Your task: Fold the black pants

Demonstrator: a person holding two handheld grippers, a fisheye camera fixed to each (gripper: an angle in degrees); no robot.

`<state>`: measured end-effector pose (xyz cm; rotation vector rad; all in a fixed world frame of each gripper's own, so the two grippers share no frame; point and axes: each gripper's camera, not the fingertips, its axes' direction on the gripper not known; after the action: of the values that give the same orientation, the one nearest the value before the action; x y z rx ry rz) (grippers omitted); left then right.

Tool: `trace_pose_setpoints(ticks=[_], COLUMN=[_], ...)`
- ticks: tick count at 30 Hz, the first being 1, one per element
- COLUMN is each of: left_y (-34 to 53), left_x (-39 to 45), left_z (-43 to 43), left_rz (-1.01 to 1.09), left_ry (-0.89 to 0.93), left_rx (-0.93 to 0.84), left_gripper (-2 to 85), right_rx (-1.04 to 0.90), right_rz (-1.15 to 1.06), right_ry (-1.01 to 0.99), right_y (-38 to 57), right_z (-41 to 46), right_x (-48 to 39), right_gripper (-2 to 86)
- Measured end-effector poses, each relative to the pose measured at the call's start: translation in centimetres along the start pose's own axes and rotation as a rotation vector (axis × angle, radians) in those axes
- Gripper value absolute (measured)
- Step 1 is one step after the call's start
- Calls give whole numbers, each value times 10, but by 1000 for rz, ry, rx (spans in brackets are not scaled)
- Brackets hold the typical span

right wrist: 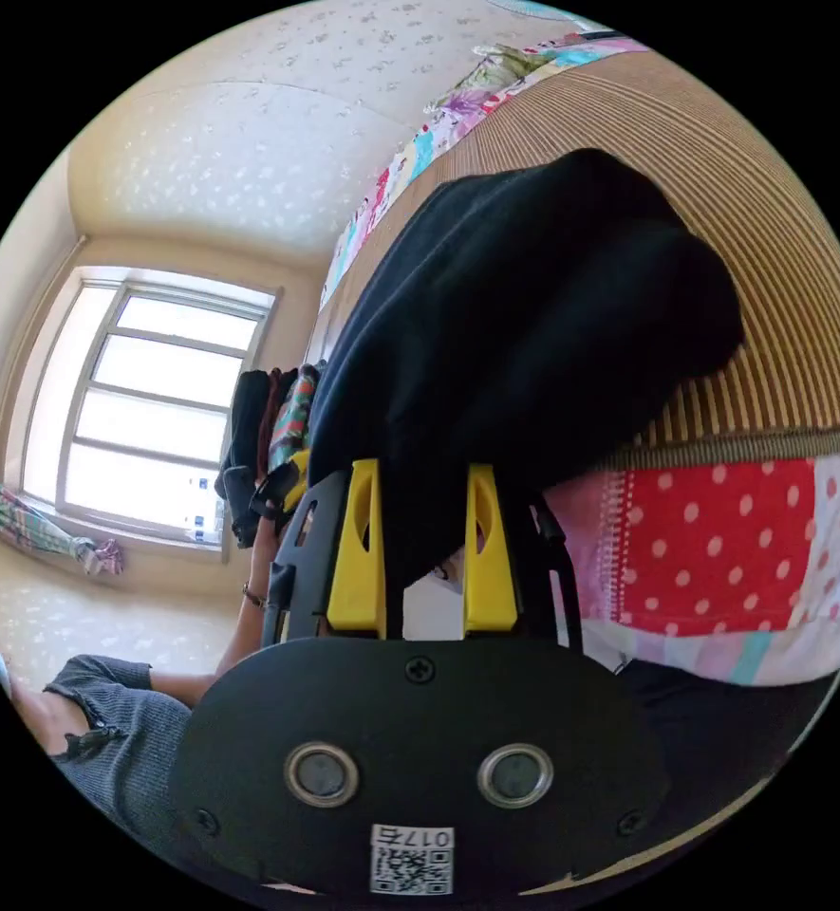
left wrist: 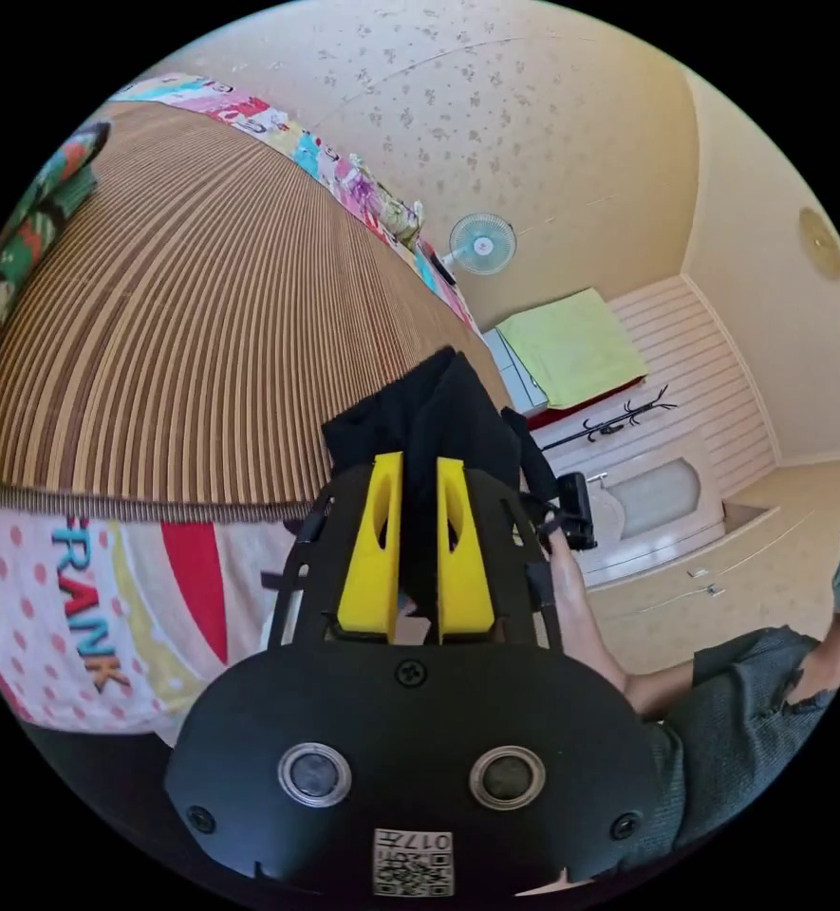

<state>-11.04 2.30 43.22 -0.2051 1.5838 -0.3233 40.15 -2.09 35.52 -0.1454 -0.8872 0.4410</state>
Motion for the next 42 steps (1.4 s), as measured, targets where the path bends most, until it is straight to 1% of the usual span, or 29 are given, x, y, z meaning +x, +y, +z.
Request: trace_pose_setpoints(ticks=[1, 2, 3, 4, 5, 6, 7, 11, 13, 16, 18, 19, 20, 21, 22, 24, 25, 26, 27, 28, 30, 32, 34, 35, 36, 37, 38, 41, 42], left_y=[5, 7, 10, 13, 15, 16, 12, -18, -40, -69, -87, -96, -98, -100, -104, -104, -99, -96, -88, -81, -76, -68, -57, -54, -49, -47, -47, -57, -61], left_x=[9, 15, 27, 38, 42, 47, 48, 36, 24, 17, 15, 14, 14, 18, 24, 39, 51, 58, 62, 59, 53, 37, 9, 2, -10, -20, -25, -41, -42], left_z=[6, 12, 26, 40, 44, 40, 27, -19, -46, -59, -47, -31, -27, -26, -25, -24, -23, -23, -29, -40, -62, -91, -134, -144, -161, -169, -169, -136, -114], left_rz=[12, 21, 62, 81, 82, 72, 49, -37, -111, -154, -154, -151, -165, -157, -129, -90, -54, -17, -62, -115, -104, -165, -303, -330, -374, -408, -422, -496, -509], left_ry=[59, 93, 170, 220, 221, 184, 139, 104, 51, -11, 33, 117, 136, 162, 208, 265, 313, 416, 520, 500, 477, 420, 356, 348, 339, 348, 357, 488, 587], left_rx=[-77, -128, -259, -395, -433, -433, -381, -225, -120, -40, -74, -135, -130, -135, -193, -297, -359, -374, -360, -347, -351, -300, -175, -135, -54, 8, 28, -16, -35], left_gripper=[51, 48, 29, 22, 25, 43, 75, 125, 143, 172, 171, 147, 136, 106, 81, 46, 18, 15, 9, 8, 11, 52, 159, 178, 214, 229, 236, 259, 255], right_rx=[86, 124, 178, 220, 238, 265, 276, 251, 233, 178, 154, 141, 137, 135, 138, 137, 117, 93, 33, -29, -69, -60, -26, -16, 2, 15, 20, 38, 43], right_rz=[5, 8, -19, -54, -53, -19, 15, 105, 191, 237, 241, 233, 226, 213, 200, 225, 244, 235, 235, 233, 255, 295, 362, 378, 407, 429, 434, 426, 406], right_ry=[3, -16, -86, -151, -162, -142, -109, -66, -123, -259, -320, -374, -406, -467, -535, -597, -642, -679, -742, -775, -808, -851, -903, -919, -953, -987, -1001, -1035, -1033], right_y=[-4, -5, -7, -5, -3, 3, 11, 45, 69, 86, 88, 85, 83, 77, 69, 56, 46, 41, 34, 31, 33, 37, 43, 45, 48, 51, 52, 58, 59], right_z=[-16, -25, -42, -58, -65, -79, -90, -113, -116, -104, -97, -93, -91, -89, -88, -87, -86, -84, -83, -82, -83, -88, -98, -100, -105, -109, -111, -123, -130], right_x=[3, 5, 8, 10, 12, 17, 23, 42, 58, 72, 75, 75, 75, 75, 76, 80, 83, 84, 87, 89, 89, 89, 90, 90, 91, 91, 91, 88, 86], right_gripper=[105, 98, 67, 53, 55, 63, 76, 121, 147, 171, 186, 197, 203, 218, 231, 242, 246, 245, 242, 234, 221, 211, 201, 199, 195, 190, 187, 172, 167])
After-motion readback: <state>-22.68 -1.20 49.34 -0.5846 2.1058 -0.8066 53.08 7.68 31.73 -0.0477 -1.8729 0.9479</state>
